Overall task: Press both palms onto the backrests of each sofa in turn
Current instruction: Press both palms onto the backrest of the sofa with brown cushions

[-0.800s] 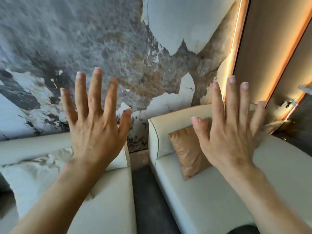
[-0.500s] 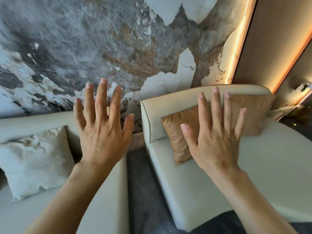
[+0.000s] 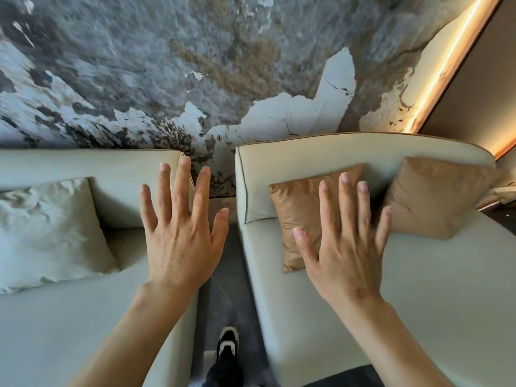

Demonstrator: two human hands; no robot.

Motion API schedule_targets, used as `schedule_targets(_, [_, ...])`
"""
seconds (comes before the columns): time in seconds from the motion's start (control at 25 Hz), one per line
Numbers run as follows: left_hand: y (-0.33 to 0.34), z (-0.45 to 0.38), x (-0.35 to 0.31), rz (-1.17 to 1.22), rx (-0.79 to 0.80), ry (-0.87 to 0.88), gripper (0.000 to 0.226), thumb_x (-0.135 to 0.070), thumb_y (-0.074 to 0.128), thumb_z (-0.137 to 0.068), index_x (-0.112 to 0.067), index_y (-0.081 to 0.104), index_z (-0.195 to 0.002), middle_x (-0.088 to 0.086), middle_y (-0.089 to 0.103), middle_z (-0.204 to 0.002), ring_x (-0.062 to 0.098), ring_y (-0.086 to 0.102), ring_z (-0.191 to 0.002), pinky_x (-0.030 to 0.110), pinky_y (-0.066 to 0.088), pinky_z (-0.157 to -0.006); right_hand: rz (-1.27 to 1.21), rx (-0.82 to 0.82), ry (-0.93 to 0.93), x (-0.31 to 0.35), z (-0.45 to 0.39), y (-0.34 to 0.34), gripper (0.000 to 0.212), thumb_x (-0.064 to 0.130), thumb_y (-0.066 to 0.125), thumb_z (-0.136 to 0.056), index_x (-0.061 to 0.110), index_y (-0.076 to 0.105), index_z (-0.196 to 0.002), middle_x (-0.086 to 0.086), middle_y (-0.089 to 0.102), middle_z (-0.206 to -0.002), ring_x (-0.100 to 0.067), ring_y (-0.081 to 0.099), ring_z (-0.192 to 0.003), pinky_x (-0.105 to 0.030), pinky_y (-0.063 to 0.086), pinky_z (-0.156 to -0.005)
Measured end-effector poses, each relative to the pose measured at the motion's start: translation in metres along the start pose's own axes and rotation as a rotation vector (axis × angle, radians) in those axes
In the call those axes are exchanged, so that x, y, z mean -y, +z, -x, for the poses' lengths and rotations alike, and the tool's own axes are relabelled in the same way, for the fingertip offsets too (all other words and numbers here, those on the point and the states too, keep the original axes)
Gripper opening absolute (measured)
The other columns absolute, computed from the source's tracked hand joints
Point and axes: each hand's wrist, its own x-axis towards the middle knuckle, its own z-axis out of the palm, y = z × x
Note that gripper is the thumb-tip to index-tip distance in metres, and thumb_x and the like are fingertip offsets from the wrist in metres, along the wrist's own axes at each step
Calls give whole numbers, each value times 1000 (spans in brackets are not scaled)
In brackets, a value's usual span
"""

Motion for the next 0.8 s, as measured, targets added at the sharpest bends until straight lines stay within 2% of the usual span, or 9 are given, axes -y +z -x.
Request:
schedule_targets(0.36, [127,-82,11,43,62,-78,61,-42,44,-95,-11,39,-148,17,28,-159,37,17,-149,57,12,-119,85,76,-57,-5,-107,102,72,58,28,-97,19,15,-156,-12,18,-163,-32,12,-150,-62,9,-117])
schedule_targets(0.6, [194,-117,-15,52,116,-91,63,-41,46,-94,-12,38,-149,17,28,-159,38,18,-148,59,15,-118,66,112,-70,-32,-162,163,73,57,34,-94,20,17,-155,-11,18,-163,-31,15,-150,-62,9,-116])
schedule_targets(0.8, [235,-118,-44,-23,168,-130,63,-42,42,-94,-11,38,-149,17,28,-159,37,17,-148,60,17,-117,-5,151,-129,-63,-185,220,72,60,24,-96,20,19,-155,-9,17,-163,-30,14,-150,-56,4,-117])
